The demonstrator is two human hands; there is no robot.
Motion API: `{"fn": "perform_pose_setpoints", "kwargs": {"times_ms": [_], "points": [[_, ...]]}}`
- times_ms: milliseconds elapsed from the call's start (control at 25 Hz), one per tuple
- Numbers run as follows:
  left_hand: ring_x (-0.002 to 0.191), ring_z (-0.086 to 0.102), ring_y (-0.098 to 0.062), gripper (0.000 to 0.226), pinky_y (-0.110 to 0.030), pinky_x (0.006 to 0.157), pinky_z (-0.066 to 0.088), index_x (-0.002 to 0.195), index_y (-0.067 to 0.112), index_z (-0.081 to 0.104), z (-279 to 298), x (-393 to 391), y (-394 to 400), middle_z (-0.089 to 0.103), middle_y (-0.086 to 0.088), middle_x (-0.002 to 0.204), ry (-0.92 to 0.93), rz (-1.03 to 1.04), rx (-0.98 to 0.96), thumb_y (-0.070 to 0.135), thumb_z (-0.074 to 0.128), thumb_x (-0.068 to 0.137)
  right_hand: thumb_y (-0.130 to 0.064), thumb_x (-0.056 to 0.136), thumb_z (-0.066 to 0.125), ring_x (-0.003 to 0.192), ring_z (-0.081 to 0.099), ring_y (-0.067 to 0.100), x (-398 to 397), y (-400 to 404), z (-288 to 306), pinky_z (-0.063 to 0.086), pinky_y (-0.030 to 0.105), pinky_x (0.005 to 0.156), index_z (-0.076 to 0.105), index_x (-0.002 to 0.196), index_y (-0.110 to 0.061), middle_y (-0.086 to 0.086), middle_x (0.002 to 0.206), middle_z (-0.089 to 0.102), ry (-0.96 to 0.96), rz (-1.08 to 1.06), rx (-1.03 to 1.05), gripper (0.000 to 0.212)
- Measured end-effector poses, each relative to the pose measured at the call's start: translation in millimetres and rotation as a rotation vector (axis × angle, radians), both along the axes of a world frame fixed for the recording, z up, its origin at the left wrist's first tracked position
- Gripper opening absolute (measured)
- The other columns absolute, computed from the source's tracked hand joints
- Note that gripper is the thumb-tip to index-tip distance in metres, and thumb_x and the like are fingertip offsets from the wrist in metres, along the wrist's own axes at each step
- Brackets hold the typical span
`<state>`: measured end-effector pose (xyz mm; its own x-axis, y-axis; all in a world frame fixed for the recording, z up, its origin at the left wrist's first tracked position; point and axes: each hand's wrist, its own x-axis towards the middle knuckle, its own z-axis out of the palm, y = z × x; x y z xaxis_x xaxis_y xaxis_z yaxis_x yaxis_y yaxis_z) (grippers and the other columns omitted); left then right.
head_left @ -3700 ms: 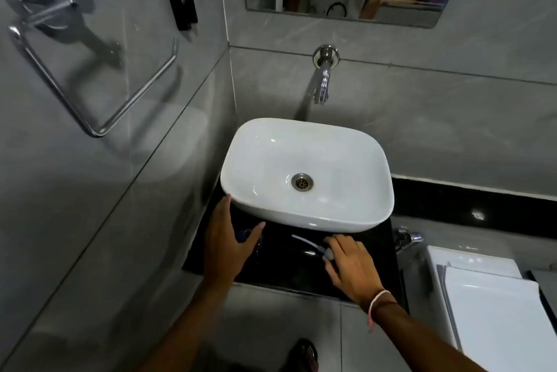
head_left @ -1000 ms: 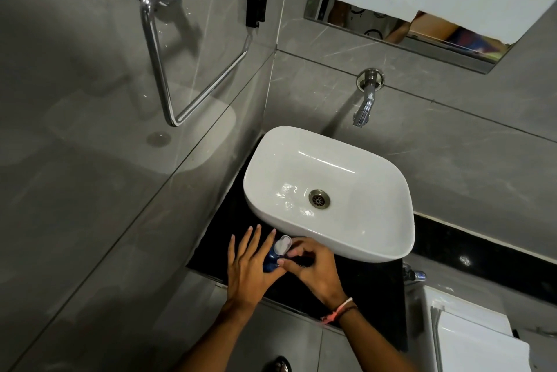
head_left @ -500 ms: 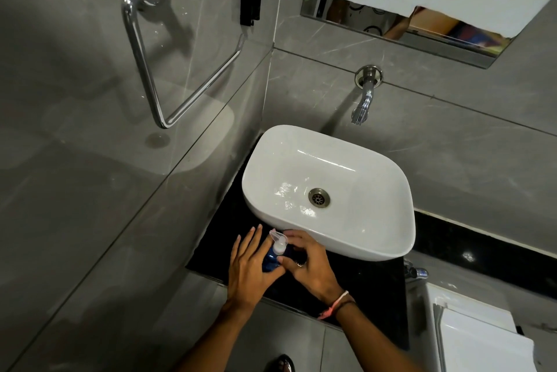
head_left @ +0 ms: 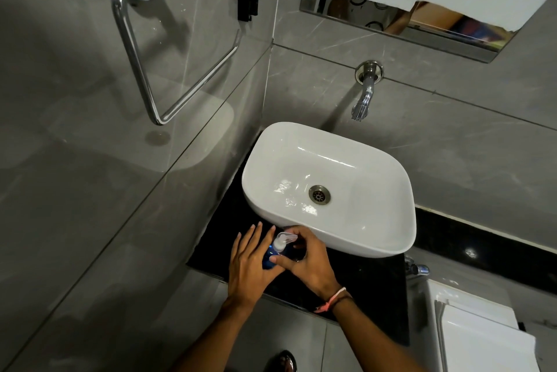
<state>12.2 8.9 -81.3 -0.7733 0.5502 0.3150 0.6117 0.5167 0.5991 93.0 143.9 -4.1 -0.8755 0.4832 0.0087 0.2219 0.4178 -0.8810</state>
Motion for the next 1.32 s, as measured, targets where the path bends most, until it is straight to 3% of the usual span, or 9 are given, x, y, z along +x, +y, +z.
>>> {"fn": "perform_pose_setpoints", "kwargs": {"times_ms": [80, 280, 400, 520, 600, 760, 960, 1120, 1320], "points": [[0.137, 0.047, -0.029, 0.078, -0.054, 0.114, 0.035, 0.140, 0.020, 0.055, 0, 0, 0, 0.055, -0.011, 0.145, -0.004, 0.002, -0.001, 0.042, 0.082, 0.071, -0.013, 0.076, 0.091, 0.116, 0.067, 0.012, 3, -2, -1, 0.055, 0.030, 0.104, 0.068, 0.124, -0.012, 0.003, 0.124, 0.070, -0.009, 0.043, 0.009, 0.054], [0.137, 0.047, -0.025, 0.081, -0.053, 0.114, 0.036, 0.140, 0.021, 0.055, 1, 1, 0, 0.057, -0.009, 0.143, -0.005, 0.009, -0.012, 0.048, 0.083, 0.069, -0.012, 0.073, 0.092, 0.103, 0.071, 0.014, -1, 4, -1, 0.058, 0.031, 0.096, 0.072, 0.106, -0.009, 0.004, 0.109, 0.075, -0.007, -0.040, -0.026, 0.039], [0.137, 0.047, -0.026, 0.081, -0.054, 0.113, 0.037, 0.139, 0.020, 0.055, 1, 1, 1, 0.057, -0.010, 0.143, -0.011, 0.013, -0.013, 0.048, 0.084, 0.068, -0.009, 0.079, 0.087, 0.114, 0.067, 0.010, -2, 3, 0, 0.054, 0.027, 0.104, 0.071, 0.121, -0.013, 0.002, 0.121, 0.072, -0.011, 0.043, -0.005, 0.045], [0.137, 0.047, -0.025, 0.079, -0.054, 0.113, 0.037, 0.140, 0.020, 0.055, 1, 2, 1, 0.057, -0.009, 0.143, -0.012, 0.012, 0.000, 0.049, 0.080, 0.071, -0.017, 0.074, 0.091, 0.107, 0.069, 0.012, -7, -1, 0, 0.057, 0.030, 0.097, 0.076, 0.108, -0.013, 0.002, 0.111, 0.075, 0.008, 0.025, 0.023, 0.037], [0.137, 0.047, -0.026, 0.078, -0.054, 0.113, 0.036, 0.140, 0.021, 0.055, 1, 2, 0, 0.057, -0.010, 0.143, -0.016, 0.012, -0.002, 0.049, 0.080, 0.071, -0.022, 0.069, 0.095, 0.101, 0.069, 0.012, -9, -1, -2, 0.057, 0.026, 0.090, 0.075, 0.101, -0.012, 0.002, 0.105, 0.075, 0.010, -0.003, 0.043, 0.039], [0.136, 0.048, -0.027, 0.076, -0.054, 0.113, 0.036, 0.140, 0.022, 0.055, 2, 1, 0, 0.056, -0.010, 0.144, -0.020, 0.012, -0.020, 0.048, 0.076, 0.071, -0.023, 0.076, 0.090, 0.118, 0.059, 0.003, -5, 0, -7, 0.048, 0.016, 0.103, 0.072, 0.118, -0.019, -0.006, 0.121, 0.068, -0.006, 0.081, 0.092, 0.045], [0.135, 0.050, -0.027, 0.072, -0.054, 0.112, 0.038, 0.136, 0.021, 0.059, 2, 2, 0, 0.059, -0.010, 0.140, -0.015, 0.020, -0.020, 0.054, 0.073, 0.073, -0.031, 0.070, 0.093, 0.108, 0.058, -0.008, -8, 0, -10, 0.042, 0.002, 0.090, 0.079, 0.106, -0.024, -0.021, 0.101, 0.070, 0.005, -0.004, 0.141, 0.040], [0.133, 0.051, -0.030, 0.072, -0.056, 0.111, 0.038, 0.135, 0.019, 0.060, 2, 1, 0, 0.060, -0.012, 0.140, 0.001, 0.017, -0.040, 0.049, 0.076, 0.071, -0.024, 0.080, 0.087, 0.122, 0.046, -0.014, -5, 0, -10, 0.040, 0.009, 0.106, 0.071, 0.124, -0.025, -0.014, 0.127, 0.066, 0.011, 0.095, 0.136, 0.047], [0.134, 0.050, -0.029, 0.074, -0.057, 0.111, 0.038, 0.134, 0.019, 0.061, 3, 1, -1, 0.060, -0.012, 0.140, 0.013, 0.016, -0.048, 0.048, 0.082, 0.069, -0.038, 0.078, 0.086, 0.107, 0.054, -0.003, -8, -4, -7, 0.042, 0.005, 0.091, 0.076, 0.111, -0.025, -0.022, 0.104, 0.066, 0.000, 0.036, 0.250, 0.037]]}}
